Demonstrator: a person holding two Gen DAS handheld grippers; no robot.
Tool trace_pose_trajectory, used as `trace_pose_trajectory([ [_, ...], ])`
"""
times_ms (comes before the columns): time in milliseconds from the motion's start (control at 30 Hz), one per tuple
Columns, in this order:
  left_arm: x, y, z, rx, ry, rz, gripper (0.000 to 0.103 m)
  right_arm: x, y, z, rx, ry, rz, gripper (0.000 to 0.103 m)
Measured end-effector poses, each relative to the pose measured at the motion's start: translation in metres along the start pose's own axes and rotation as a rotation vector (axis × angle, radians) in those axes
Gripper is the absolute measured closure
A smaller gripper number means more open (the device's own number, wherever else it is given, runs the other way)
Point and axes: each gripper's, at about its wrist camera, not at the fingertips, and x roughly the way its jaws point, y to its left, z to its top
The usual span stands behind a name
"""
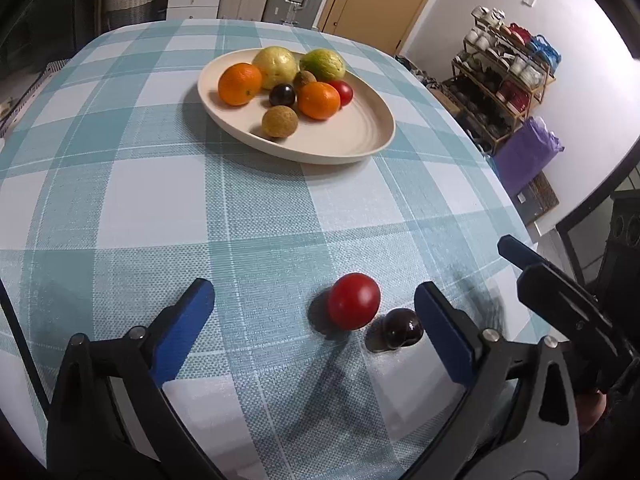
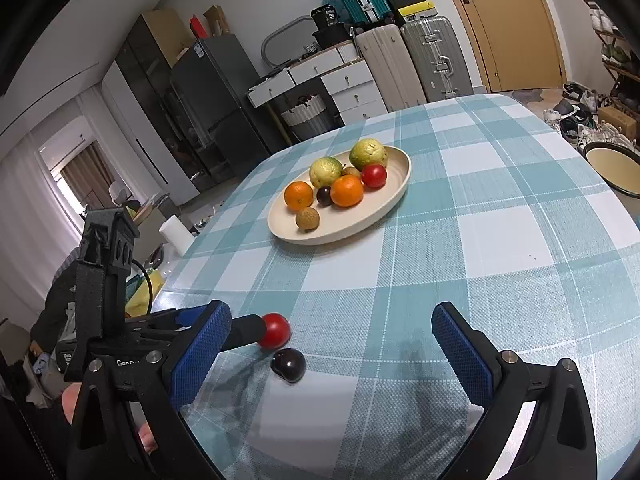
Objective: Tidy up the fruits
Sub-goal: 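Move both tools back toward the last tomato and plum, then grasp the red tomato with the left tool while the right tool grasps the dark plum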
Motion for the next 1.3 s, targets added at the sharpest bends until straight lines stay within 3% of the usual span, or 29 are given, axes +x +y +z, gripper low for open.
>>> trace_pose_trajectory([
  [67,0.001,0.0,0.0,-0.005,0.003,-0.03,0.009,0.001,-0.002,-0.001,0.007,0.004,0.0,0.0],
  [267,0.005,-0.002,0.001,0.006,0.018,-0.077,0.038,0.002,-0.004,-0.002,0.011,0.009,0.003,0.0],
  [300,0.006,-0.002,0.0,0.005,0.027,-0.093,0.048,0.003,-0.005,-0.002,0.013,0.012,0.005,0.0],
  [367,0.007,-0.003,0.0,0.012,0.036,-0.109,0.056,0.004,-0.005,-0.002,0.016,0.016,0.008,0.001],
  [433,0.009,-0.004,0.0,0.018,0.05,-0.141,0.076,0.006,-0.005,-0.003,0.02,0.031,0.023,0.001],
  [733,0.0,-0.004,-0.002,0.029,0.021,-0.19,0.079,0.01,-0.002,-0.006,0.012,0.055,0.034,0.001],
  [1300,-0.036,0.039,0.003,-0.068,-0.048,-0.211,0.079,0.03,0.031,-0.018,-0.1,0.15,0.04,0.001],
])
